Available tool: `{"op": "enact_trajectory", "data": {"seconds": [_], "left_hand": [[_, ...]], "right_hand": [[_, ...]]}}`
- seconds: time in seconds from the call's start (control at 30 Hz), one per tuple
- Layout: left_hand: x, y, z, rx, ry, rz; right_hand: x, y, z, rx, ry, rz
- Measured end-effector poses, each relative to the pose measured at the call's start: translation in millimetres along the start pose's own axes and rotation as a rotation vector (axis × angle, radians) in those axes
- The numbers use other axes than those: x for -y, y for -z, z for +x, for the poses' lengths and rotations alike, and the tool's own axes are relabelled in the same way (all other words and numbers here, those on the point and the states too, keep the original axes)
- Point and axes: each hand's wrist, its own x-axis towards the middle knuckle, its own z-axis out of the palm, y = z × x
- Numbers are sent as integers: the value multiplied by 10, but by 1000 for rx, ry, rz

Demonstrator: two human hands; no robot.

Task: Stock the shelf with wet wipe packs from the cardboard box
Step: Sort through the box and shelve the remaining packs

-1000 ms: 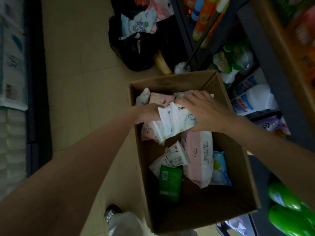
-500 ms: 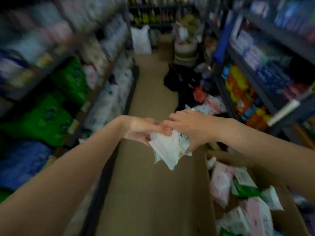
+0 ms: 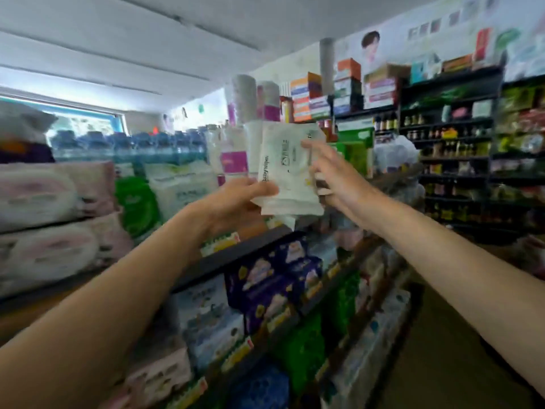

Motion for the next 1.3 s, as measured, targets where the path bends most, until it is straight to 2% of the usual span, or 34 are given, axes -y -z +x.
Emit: {"op": "enact_trajectory", "data": {"seconds": [0.07, 0.17, 0.27, 0.33, 0.4, 0.53, 0.63, 0.7, 0.77, 0.87, 0.93, 1.03, 1.1, 1.2, 1.3], "left_hand": [[-193, 197, -42, -62, -58, 135], [-284, 434, 23, -197, -118, 178], [-309, 691, 145, -408, -185, 74], [-378, 875, 208, -479, -182, 74], [-435, 1033, 253, -493, -103, 215], [-325, 1302, 345, -532, 154, 485], [-47, 1471, 421, -577, 237, 491], [121, 1576, 500, -582, 245, 507], [283, 1682, 580, -584, 294, 654], [546, 1799, 632, -550, 504, 904], [681, 1843, 652, -496, 605, 989], [736, 1883, 721, -497, 579, 934], [704, 1881, 741, -512, 602, 989], [634, 1823, 670, -589, 587, 1163], [533, 1689, 542, -694, 414, 1498]], "right_hand": [[107, -236, 324, -32, -11, 258], [100, -545, 808, -38, 8, 308], [102, -758, 1176, 196, -162, 616], [96, -887, 1407, 305, -133, 743], [53, -1041, 1632, 309, -31, 771], [-131, -1330, 1990, 306, 170, 437], [-393, -1593, 2167, 406, 297, 120], [-588, -1791, 2256, 466, 287, 91], [-769, -1941, 2342, 539, 228, 82], [-984, -2044, 2460, 724, 123, -165], [-1055, -2072, 2522, 749, 49, -190], [-1060, -2117, 2572, 758, -3, -257], [-1032, -2139, 2553, 761, -25, -312], [-997, -2086, 2467, 711, -52, -315], [-908, -1862, 2321, 587, -41, -283]]}}
